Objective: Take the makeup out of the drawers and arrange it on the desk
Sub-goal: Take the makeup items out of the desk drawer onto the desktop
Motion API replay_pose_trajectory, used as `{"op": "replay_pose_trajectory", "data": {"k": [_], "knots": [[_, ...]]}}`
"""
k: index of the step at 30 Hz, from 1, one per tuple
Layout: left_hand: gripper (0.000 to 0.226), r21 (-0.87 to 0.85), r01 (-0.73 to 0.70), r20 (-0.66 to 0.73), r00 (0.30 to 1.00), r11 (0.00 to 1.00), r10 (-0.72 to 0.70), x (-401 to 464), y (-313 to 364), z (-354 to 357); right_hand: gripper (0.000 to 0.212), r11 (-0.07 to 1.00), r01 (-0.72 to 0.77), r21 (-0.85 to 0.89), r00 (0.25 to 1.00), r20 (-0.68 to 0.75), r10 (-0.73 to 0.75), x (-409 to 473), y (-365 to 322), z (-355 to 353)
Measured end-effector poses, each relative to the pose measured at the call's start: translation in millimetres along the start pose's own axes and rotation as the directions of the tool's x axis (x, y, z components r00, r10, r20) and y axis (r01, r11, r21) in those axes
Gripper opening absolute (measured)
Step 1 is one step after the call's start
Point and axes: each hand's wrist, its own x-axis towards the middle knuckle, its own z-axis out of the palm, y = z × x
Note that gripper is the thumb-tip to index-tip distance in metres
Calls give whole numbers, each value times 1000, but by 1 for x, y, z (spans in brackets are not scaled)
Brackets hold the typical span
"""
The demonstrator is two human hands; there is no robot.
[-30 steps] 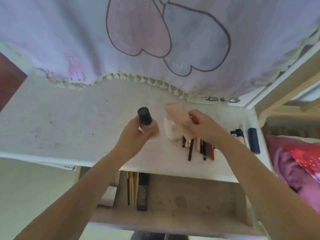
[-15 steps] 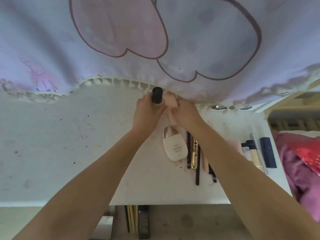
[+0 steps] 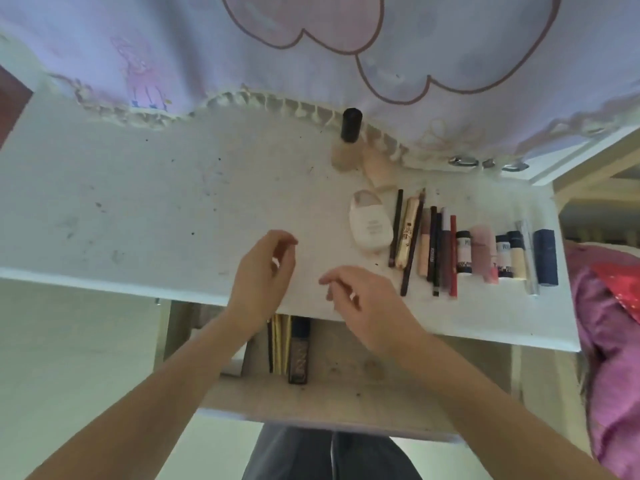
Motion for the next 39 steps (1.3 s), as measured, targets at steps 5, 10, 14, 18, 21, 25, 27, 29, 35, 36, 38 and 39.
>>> {"op": "replay_pose_trajectory", "data": {"k": [5,10,14,18,21,25,27,29,35,36,38,39], "knots": [[16,270,280,327,873,921,-361,-103,-56,19,29,900,-400,-175,835,335,437,-40,54,91],[21,481,362,252,816,799,-521,-89,-83,59,47,826,-502,-256,823,151,547,-14,63,142],[18,587,318,271,789,744,-551,-72,-91,81,61,774,-507,-379,810,96,578,-6,68,158],[16,602,334,265,773,725,-576,-72,-101,90,76,734,-500,-460,816,33,576,-5,71,156],[18,617,350,232,775,705,-588,-74,-101,96,66,700,-432,-568,837,36,546,-12,78,145],[22,654,332,256,749,680,-612,-73,-95,93,53,673,-319,-667,861,92,500,-27,89,125],[19,658,271,314,750,703,-582,-77,-89,87,50,688,-290,-665,871,115,478,-36,89,114],[13,630,192,385,764,753,-517,-83,-79,76,49,735,-269,-623,884,143,445,-47,83,101],[6,426,-34,561,794,904,-234,-107,-38,20,38,939,-221,-263,950,158,268,-87,50,41],[6,367,-25,553,810,930,-197,-107,-30,7,38,958,-202,-203,965,126,231,-87,41,28],[8,232,38,494,856,972,-151,-96,-14,-17,39,982,-169,-85,985,28,172,-77,19,2],[11,177,62,452,882,982,-137,-84,-6,-27,40,989,-145,-31,989,-43,144,-66,8,-10]]}}
